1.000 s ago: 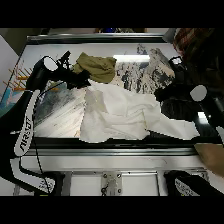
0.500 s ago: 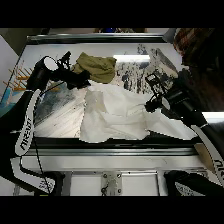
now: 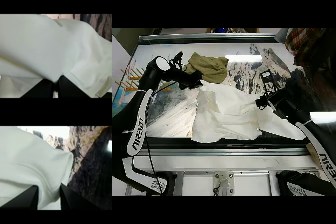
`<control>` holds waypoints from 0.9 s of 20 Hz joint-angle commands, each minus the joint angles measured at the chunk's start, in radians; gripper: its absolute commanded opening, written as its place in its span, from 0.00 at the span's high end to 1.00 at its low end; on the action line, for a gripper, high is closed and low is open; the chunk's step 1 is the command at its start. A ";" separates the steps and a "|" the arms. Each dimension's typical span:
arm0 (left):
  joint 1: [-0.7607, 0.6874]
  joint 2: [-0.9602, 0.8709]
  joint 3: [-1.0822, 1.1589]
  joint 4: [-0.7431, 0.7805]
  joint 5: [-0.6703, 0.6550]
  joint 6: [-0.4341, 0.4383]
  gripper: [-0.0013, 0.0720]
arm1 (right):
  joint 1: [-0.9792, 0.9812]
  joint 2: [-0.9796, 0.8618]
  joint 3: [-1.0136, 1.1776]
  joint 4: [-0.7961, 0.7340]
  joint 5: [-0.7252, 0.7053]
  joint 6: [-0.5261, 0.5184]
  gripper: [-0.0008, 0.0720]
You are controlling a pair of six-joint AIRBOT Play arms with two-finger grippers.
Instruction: Fold the clothes and pants, and hang the long-sleeved shirts on hangers.
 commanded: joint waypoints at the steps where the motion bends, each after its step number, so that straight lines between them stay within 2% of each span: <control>1: 0.001 -0.001 0.001 0.001 0.000 0.001 0.95 | 0.000 -0.027 0.000 -0.023 -0.036 0.035 0.59; 3: 0.001 0.000 0.001 0.001 -0.002 0.015 0.95 | -0.002 -0.050 0.000 -0.034 -0.035 0.010 0.59; 6: 0.002 0.000 0.001 0.001 -0.008 0.016 0.95 | -0.023 -0.055 0.001 -0.040 -0.063 0.011 0.45; 8: 0.003 -0.001 0.001 0.001 -0.009 0.016 0.95 | -0.048 -0.055 0.001 -0.040 -0.089 0.011 0.47; 9: 0.003 -0.001 0.001 0.002 -0.008 0.016 0.95 | -0.058 -0.054 0.001 -0.041 -0.090 0.011 0.57; 10: 0.003 0.000 0.001 0.002 -0.008 0.024 0.95 | -0.067 -0.051 0.001 -0.040 -0.089 0.011 0.96; 12: 0.008 0.000 0.001 0.002 -0.008 0.066 0.95 | -0.071 -0.026 0.002 -0.039 -0.048 0.011 0.95; 15: 0.049 0.000 0.018 0.014 -0.020 0.086 0.95 | -0.060 0.093 0.002 0.082 0.145 0.010 0.95; 16: 0.055 0.000 0.038 0.031 -0.040 0.086 0.70 | -0.060 0.151 0.002 0.167 0.222 0.010 0.95; 17: 0.059 0.000 0.058 0.029 -0.066 0.086 0.16 | -0.060 0.198 0.002 0.230 0.267 0.010 0.95; 18: 0.060 0.000 0.083 0.027 -0.093 0.085 0.05 | -0.061 0.243 0.002 0.283 0.289 0.010 0.95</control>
